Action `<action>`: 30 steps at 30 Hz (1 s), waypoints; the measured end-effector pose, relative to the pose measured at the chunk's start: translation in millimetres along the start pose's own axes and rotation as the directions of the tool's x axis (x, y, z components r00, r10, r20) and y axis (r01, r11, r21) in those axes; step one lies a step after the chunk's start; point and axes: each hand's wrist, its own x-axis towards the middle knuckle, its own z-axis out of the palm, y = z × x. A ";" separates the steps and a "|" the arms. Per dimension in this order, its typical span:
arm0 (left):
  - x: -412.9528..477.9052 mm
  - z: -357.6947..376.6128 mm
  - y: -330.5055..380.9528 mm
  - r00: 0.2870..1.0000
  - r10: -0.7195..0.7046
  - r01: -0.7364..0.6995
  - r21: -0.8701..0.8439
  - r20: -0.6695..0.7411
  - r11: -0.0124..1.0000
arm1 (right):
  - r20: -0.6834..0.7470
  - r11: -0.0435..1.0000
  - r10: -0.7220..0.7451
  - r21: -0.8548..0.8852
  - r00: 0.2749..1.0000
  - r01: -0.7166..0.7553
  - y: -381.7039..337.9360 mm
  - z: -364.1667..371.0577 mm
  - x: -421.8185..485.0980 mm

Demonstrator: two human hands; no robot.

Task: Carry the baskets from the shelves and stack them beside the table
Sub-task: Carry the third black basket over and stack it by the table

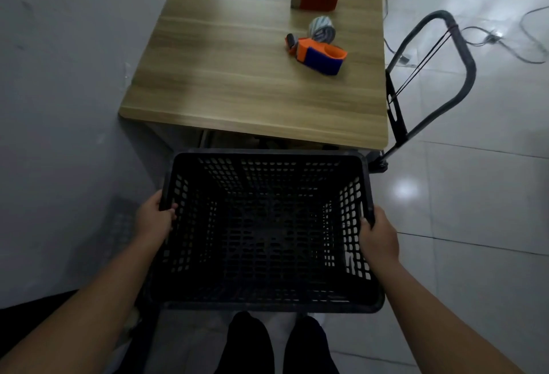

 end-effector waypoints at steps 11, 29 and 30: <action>20.5 -2.0 -13.2 1.000 -0.012 0.012 0.072 0.003 0.997 | 0.021 0.999 0.041 0.007 0.999 -0.042 -4.1 9.3 -2.2; -60.5 -47.2 33.8 0.953 0.287 -0.264 0.196 -0.095 0.944 | 0.164 0.883 -0.459 -0.022 0.873 0.469 -103.9 -29.5 -20.1; -75.8 -49.0 31.2 0.956 0.276 -0.256 0.171 -0.103 0.951 | 0.216 0.868 -0.486 0.005 0.847 0.496 -111.7 -27.9 -24.2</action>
